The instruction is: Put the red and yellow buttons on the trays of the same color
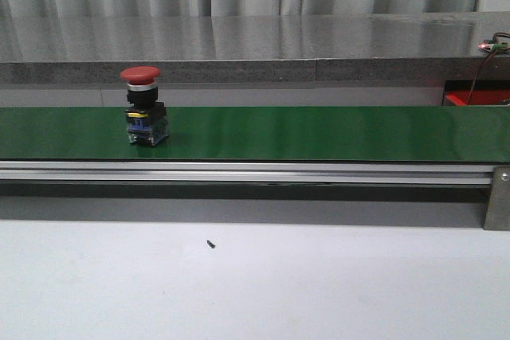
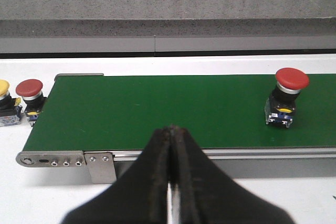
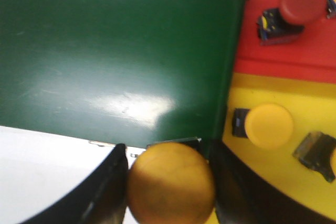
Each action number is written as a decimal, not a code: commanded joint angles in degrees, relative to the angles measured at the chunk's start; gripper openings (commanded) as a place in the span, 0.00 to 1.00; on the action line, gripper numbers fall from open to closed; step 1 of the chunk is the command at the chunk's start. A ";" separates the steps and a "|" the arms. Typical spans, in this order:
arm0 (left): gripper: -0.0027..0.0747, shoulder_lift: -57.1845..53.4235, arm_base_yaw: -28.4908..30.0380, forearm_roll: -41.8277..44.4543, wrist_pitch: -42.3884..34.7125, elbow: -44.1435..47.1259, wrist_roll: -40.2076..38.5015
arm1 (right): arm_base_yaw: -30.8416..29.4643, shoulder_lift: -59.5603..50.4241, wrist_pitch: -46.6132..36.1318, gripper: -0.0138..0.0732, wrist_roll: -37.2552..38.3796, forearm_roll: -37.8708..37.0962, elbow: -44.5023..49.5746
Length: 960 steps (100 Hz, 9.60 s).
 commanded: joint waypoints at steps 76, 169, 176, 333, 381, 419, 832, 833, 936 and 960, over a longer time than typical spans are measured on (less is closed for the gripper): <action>0.01 0.14 -0.45 -1.21 -3.77 -1.61 0.10 | -19.42 -2.39 -17.84 0.33 10.46 -0.15 16.74; 0.01 0.14 -0.45 -1.21 -3.77 -1.61 0.10 | -19.42 -0.36 -18.84 0.77 10.76 -0.79 18.77; 0.01 0.14 -0.45 -1.21 -3.77 -1.61 0.10 | -19.42 -2.11 -19.22 0.73 10.76 -0.79 18.77; 0.01 0.14 -0.45 -1.21 -3.77 -1.61 0.10 | 21.93 2.02 8.24 0.86 -1.83 -0.79 -16.07; 0.01 0.14 -0.45 -1.21 -3.77 -1.61 0.10 | 29.72 15.51 11.93 0.86 -9.41 -0.05 -28.65; 0.01 0.14 -0.45 -1.21 -3.77 -1.61 0.10 | 32.22 22.38 10.66 0.86 -10.58 1.27 -32.04; 0.01 0.14 -0.45 -1.21 -3.77 -1.61 0.10 | -3.96 39.10 2.89 0.35 6.12 0.42 -51.93; 0.01 0.14 -0.45 -1.21 -3.77 -1.61 0.10 | -3.85 38.77 2.96 0.32 6.13 0.42 -51.93; 0.01 0.14 -0.45 -1.21 -3.77 -1.61 0.10 | 0.22 0.75 -9.09 0.02 6.01 0.58 -16.15; 0.01 0.14 -0.45 -1.21 -3.77 -1.61 0.10 | 0.22 -11.67 -16.52 0.02 5.36 0.58 -1.30</action>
